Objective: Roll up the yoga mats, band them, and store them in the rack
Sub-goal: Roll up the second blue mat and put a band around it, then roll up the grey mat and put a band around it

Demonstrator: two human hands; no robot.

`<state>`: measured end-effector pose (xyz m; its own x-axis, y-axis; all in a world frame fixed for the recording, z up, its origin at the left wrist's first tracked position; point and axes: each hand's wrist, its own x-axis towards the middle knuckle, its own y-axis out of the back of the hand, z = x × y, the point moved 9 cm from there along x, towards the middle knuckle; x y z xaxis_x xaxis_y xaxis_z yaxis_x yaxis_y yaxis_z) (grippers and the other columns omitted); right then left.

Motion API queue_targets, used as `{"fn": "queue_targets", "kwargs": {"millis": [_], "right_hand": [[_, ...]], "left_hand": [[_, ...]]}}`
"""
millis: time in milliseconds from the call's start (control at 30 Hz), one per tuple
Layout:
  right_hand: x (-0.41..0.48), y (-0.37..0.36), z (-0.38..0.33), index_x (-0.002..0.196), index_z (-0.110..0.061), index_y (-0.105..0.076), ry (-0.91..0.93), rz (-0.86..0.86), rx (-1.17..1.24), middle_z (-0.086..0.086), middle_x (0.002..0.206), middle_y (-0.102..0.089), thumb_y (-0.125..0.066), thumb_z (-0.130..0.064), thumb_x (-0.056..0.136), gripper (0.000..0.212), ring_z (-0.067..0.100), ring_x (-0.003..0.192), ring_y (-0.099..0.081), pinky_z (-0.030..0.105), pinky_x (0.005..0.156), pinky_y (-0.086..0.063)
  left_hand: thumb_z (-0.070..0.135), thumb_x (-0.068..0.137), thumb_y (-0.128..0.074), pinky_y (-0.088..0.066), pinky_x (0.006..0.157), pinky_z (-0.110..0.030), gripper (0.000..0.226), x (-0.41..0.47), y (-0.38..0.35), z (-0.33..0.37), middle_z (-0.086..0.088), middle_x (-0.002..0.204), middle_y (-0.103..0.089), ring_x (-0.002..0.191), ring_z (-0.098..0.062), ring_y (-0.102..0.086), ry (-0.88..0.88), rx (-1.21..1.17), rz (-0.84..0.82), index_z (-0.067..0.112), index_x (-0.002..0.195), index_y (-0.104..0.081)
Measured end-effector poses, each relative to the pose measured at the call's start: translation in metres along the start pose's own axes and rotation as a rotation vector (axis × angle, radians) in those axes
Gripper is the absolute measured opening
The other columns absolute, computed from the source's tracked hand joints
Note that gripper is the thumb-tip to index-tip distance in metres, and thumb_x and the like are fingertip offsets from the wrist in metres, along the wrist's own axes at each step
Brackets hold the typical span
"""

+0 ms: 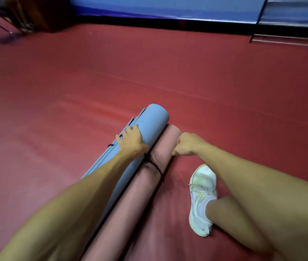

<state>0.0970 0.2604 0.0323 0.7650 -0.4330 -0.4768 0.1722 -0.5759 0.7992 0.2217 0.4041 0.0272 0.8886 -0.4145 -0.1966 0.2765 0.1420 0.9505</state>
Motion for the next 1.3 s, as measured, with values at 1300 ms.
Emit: {"fn": "queue_targets", "kwargs": {"millis": [1300], "right_hand": [[-0.312,-0.074,0.635,0.108,-0.01,-0.069,-0.723,-0.157,0.053,0.008,0.112,-0.07,-0.083,-0.025,0.069,0.045,0.023,0.102,-0.067,0.031,0.081,-0.055]], "left_hand": [[0.015,0.085,-0.066,-0.042,0.079,-0.022,0.037,-0.326,-0.269,0.58,-0.007,0.106,-0.07,0.1,-0.023,-0.063,-1.092,0.108,-0.818,0.011,0.121,-0.057]]}}
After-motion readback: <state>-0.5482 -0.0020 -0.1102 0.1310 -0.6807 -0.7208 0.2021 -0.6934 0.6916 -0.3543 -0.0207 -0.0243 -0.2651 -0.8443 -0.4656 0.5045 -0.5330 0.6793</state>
